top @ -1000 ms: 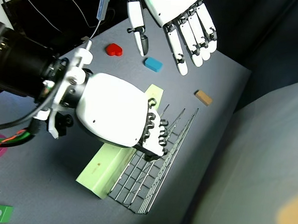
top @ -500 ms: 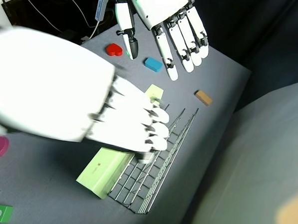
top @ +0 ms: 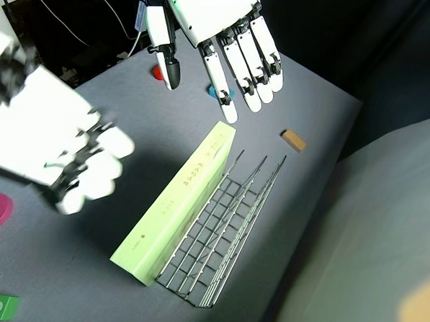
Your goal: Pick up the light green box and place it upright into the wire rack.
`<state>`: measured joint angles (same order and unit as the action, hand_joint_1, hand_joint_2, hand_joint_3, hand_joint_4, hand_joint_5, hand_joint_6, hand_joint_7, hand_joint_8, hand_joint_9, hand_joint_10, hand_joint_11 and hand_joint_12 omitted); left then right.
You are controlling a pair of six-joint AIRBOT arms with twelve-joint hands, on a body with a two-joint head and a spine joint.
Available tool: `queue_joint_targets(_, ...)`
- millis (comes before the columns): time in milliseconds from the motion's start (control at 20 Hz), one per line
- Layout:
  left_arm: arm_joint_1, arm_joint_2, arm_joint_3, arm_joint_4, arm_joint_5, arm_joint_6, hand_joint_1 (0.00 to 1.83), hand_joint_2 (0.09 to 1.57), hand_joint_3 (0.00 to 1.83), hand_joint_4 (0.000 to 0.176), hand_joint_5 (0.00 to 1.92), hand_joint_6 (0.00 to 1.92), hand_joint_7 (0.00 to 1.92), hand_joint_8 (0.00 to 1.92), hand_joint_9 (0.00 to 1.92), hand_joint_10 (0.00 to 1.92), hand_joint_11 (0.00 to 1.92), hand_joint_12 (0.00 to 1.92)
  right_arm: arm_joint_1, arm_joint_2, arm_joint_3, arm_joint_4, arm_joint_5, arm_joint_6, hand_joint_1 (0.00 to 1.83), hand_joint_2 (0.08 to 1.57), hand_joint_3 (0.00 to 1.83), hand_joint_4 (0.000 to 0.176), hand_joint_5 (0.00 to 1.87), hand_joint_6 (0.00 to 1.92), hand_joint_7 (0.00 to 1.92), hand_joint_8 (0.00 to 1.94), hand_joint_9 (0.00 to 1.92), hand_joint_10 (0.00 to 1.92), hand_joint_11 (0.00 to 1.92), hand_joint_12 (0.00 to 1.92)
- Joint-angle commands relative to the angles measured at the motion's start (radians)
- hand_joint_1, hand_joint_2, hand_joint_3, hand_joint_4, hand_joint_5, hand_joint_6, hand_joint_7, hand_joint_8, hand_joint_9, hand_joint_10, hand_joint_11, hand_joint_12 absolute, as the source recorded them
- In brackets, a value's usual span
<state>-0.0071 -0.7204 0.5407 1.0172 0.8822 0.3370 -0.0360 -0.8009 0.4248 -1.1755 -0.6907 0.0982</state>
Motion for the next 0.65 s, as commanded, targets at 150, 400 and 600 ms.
queue_joint_targets(150, -0.002, -0.004, -0.007, 0.077, -0.024, 0.000, 0.50, 1.18, 0.00, 0.000, 0.66, 1.08, 0.66, 1.23, 0.69, 1.67, 0.73, 1.75, 0.020, -0.004, -0.001, -0.061, 0.074, 0.024, 0.69, 1.19, 0.00, 0.000, 0.77, 1.79, 0.82, 1.86, 1.01, 1.92, 1.22, 1.92)
queue_joint_targets(400, 0.006, -0.025, -0.011, 0.077, -0.024, -0.007, 0.58, 1.27, 0.01, 0.000, 1.09, 1.92, 1.22, 1.92, 1.31, 1.92, 1.43, 1.92, 0.018, -0.008, -0.001, -0.061, 0.086, 0.024, 0.67, 1.39, 0.03, 0.000, 1.12, 1.92, 1.27, 1.94, 1.41, 1.92, 1.61, 1.92)
queue_joint_targets(600, 0.006, -0.041, -0.011, 0.077, -0.022, -0.009, 0.46, 1.37, 0.01, 0.000, 1.15, 1.92, 1.31, 1.92, 1.37, 1.92, 1.49, 1.92, 0.012, -0.015, -0.001, -0.062, 0.087, 0.022, 0.67, 1.45, 0.02, 0.000, 1.13, 1.92, 1.31, 1.94, 1.46, 1.92, 1.63, 1.92)
